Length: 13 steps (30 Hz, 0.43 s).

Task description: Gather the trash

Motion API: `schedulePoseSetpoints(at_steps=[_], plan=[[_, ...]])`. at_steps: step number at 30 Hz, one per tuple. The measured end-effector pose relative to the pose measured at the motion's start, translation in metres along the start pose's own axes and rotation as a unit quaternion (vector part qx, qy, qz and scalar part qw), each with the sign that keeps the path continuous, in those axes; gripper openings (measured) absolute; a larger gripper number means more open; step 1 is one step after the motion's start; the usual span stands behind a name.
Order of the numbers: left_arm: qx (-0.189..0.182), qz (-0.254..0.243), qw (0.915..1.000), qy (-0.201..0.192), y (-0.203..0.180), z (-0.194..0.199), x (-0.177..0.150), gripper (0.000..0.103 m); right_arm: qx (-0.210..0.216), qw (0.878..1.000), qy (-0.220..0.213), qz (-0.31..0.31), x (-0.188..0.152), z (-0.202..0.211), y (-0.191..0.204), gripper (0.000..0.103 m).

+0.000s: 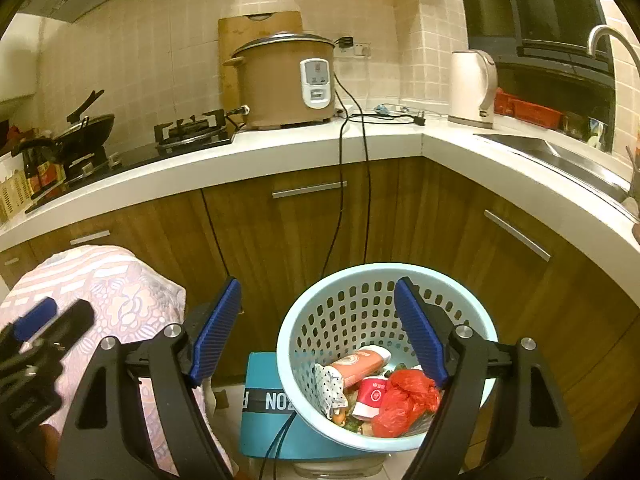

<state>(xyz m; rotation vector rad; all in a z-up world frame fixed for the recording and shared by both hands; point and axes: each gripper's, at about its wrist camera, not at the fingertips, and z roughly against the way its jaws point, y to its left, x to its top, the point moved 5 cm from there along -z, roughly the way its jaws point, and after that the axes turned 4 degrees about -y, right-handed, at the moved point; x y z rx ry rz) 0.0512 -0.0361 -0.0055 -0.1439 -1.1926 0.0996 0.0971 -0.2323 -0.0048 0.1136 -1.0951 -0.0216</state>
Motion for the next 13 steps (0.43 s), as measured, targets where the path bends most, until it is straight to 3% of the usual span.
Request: schedulePoseSetpoints(at_steps=[8,13], plan=[[-0.017,0.006,0.9996,0.021,-0.010,0.011,0.005,0.093,0.001,1.000,-0.011,-0.011,0.007,0.014,-0.008,0.075],[-0.010,0.005,0.9999,0.008,-0.010,0.024,0.011,0.093,0.001,0.999,-0.023,-0.023,0.012,0.026,-0.015,0.075]])
